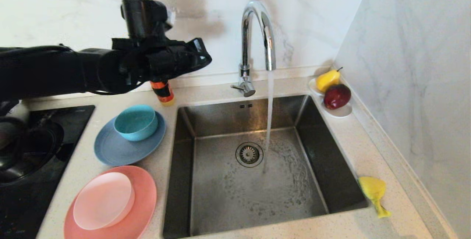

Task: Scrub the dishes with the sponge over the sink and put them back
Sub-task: Turn on the faucet, then pick up a bowl and the sponge

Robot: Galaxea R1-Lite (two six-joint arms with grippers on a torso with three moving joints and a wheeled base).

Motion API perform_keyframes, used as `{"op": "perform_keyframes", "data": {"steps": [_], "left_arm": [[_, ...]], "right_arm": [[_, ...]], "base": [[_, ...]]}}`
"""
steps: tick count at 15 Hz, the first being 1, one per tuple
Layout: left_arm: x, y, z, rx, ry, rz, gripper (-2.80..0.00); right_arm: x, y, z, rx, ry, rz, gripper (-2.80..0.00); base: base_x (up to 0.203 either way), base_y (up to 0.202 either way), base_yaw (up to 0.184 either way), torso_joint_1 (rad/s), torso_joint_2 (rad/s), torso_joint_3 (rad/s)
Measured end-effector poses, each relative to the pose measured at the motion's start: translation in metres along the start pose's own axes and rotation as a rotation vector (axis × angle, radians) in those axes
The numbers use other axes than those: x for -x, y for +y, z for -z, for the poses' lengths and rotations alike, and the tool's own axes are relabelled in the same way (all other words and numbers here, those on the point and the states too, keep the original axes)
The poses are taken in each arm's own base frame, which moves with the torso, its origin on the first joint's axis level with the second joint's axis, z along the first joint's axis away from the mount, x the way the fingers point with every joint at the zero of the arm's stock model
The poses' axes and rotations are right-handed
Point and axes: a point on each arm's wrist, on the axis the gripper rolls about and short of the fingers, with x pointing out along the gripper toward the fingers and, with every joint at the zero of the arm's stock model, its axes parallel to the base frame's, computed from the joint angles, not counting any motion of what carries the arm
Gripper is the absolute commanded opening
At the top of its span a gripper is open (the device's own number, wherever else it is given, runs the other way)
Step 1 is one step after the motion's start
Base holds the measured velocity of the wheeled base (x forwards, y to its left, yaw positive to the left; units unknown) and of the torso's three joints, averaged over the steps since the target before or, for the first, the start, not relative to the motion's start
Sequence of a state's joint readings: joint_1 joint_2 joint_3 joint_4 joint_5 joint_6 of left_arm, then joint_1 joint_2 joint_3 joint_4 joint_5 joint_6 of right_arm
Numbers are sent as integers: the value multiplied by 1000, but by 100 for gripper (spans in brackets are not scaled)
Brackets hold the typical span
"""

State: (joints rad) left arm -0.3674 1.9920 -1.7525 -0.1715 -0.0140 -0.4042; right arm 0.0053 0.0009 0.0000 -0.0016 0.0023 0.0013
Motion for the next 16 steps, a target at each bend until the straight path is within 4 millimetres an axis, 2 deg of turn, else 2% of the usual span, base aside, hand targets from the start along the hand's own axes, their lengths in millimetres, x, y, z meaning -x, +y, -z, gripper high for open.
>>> {"op": "perform_keyframes", "data": {"steps": [5,7,10,13,15,16], "left_arm": [[98,-16,-39,-99,-106,-142,-280],[149,-19,-50,-159,-172,-216,-280],[239,-18,-56,-219,-292,-338,-280],[325,-3,-36,-262,-388,-487,-280],[376,11,-7,-283,-453,-611,-280],[394,16,11,-297,-473,-664,-280]], "right_arm": [[0,0,0,0,0,-1,-280],[0,0,0,0,0,-1,-280],[0,0,0,0,0,0,-280],[0,0,0,0,0,-1,-280],[0,0,0,0,0,-1,-280],[0,0,0,0,1,-1,-280]], "base": [[0,0,0,0,0,0],[0,0,0,0,0,0],[0,0,0,0,0,0],[0,0,0,0,0,0],[0,0,0,0,0,0],[0,0,0,0,0,0]]}}
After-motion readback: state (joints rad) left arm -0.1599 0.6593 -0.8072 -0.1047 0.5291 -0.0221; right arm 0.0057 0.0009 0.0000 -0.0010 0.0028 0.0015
